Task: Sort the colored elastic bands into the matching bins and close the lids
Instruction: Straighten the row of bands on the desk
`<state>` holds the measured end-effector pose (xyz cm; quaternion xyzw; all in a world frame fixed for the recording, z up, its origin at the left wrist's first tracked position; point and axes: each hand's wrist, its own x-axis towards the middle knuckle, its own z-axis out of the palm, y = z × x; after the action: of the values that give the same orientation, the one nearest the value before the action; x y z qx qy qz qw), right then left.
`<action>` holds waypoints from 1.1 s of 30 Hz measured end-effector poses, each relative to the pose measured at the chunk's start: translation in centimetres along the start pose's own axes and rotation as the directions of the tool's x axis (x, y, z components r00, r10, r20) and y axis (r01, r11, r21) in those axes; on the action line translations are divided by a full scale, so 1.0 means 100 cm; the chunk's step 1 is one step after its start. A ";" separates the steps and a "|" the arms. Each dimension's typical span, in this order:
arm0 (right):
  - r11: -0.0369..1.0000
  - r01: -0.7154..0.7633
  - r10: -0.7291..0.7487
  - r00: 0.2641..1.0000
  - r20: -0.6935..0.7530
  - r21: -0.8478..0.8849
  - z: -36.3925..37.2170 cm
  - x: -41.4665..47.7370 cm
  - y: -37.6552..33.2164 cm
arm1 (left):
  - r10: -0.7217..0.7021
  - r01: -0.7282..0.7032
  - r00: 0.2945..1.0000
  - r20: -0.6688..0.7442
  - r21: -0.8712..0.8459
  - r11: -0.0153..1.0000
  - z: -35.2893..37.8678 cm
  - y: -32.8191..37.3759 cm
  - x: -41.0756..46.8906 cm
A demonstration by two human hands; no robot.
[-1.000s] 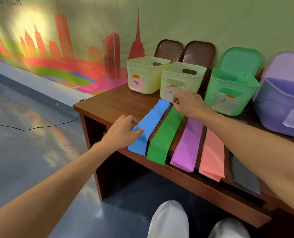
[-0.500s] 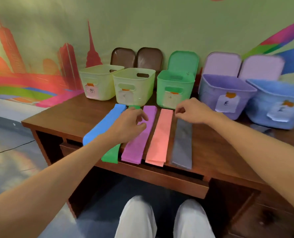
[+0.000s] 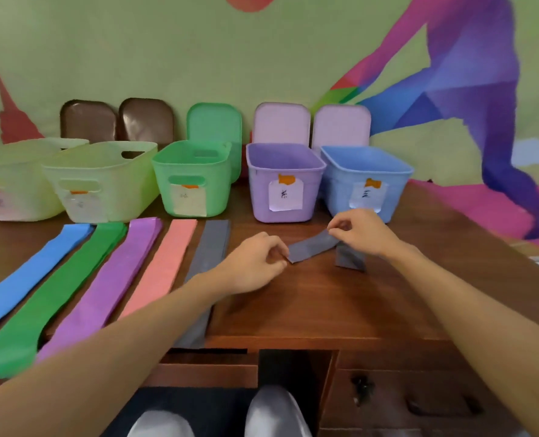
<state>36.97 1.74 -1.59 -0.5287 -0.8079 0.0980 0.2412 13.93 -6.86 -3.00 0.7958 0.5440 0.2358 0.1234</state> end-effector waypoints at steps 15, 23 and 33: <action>0.960 -0.268 0.242 0.941 -0.235 -0.083 0.015 -0.037 0.047 | -0.163 0.171 0.974 -0.158 0.037 0.985 0.061 -0.002 0.055; 0.971 -0.237 0.237 0.971 -0.002 -0.022 0.010 -0.038 0.043 | -0.040 0.077 0.967 -0.253 0.140 0.987 0.059 0.001 0.051; 0.918 -0.349 0.361 0.932 -0.031 0.189 0.013 -0.036 0.043 | -0.185 0.127 0.899 -0.398 -0.168 0.978 0.051 0.007 0.044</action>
<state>40.96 0.45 -5.57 -0.6453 -0.6781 0.1953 0.2925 18.41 -2.73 -5.95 0.6718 0.6021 0.4242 0.0793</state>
